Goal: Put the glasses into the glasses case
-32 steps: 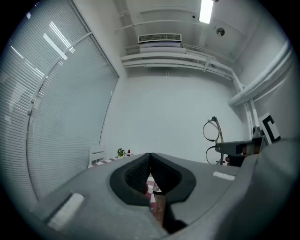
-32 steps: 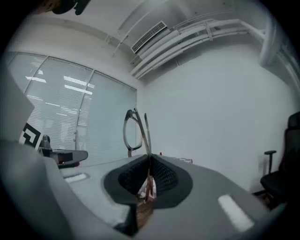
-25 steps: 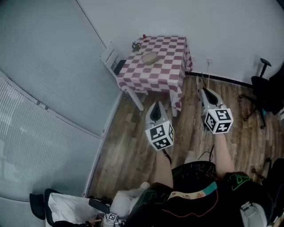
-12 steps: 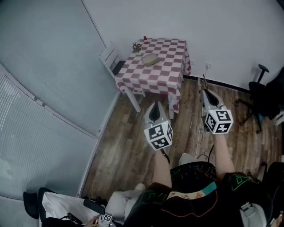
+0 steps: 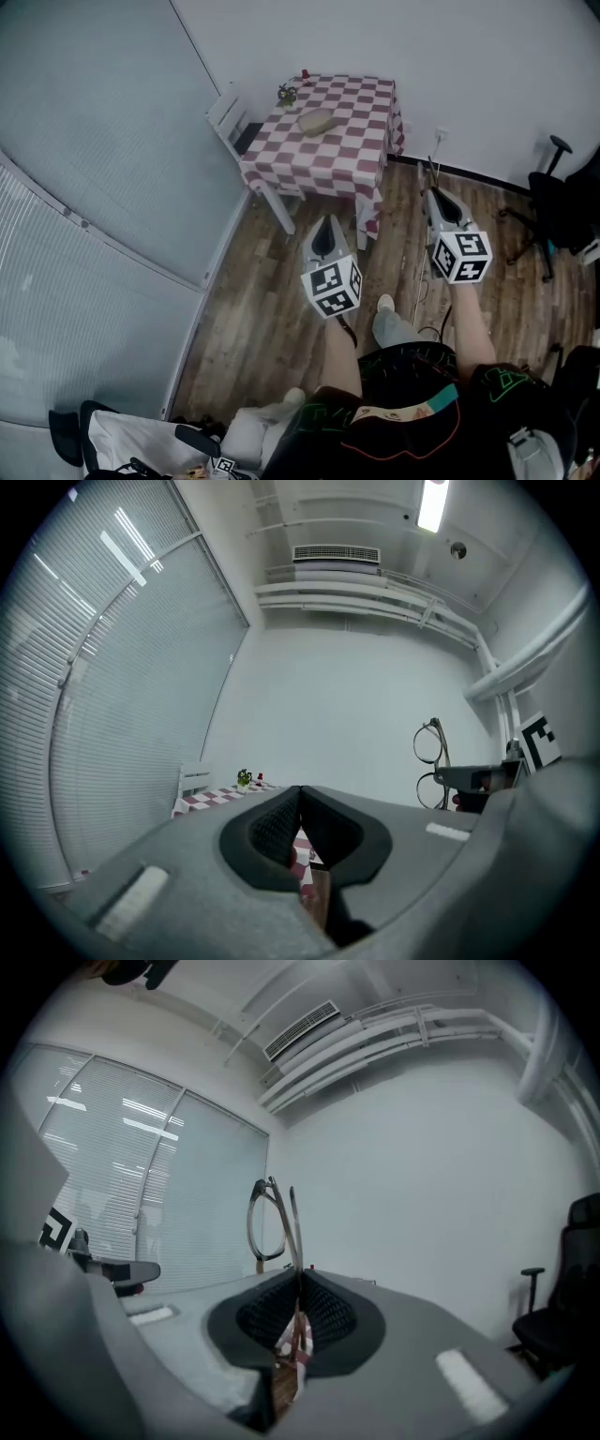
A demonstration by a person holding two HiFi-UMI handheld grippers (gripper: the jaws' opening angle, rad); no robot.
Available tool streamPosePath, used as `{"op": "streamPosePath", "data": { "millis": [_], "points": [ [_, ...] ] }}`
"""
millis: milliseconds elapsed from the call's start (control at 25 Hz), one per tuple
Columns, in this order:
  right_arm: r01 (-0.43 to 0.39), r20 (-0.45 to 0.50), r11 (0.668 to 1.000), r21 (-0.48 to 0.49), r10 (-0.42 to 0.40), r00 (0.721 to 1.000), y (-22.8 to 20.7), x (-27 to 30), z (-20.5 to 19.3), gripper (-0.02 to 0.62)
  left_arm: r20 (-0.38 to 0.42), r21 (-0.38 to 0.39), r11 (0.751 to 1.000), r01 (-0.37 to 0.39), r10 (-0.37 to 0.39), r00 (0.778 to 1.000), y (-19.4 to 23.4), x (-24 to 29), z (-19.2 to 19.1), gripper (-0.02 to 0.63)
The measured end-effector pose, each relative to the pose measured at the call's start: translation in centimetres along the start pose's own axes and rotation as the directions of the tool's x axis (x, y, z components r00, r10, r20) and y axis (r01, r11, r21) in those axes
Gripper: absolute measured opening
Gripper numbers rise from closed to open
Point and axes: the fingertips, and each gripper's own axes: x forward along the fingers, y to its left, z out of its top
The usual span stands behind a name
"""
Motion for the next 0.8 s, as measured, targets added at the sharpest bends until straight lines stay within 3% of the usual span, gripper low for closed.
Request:
{"op": "streamPosePath", "data": {
  "millis": [800],
  "points": [
    [-0.003, -0.167, 0.999, 0.040, 0.010, 0.986, -4.2, 11.0, -6.4, 0.021, -0.192, -0.077, 0.996, -0.034, 0.019, 0.981, 2.3, 11.3, -8.5, 0.009]
  ]
}}
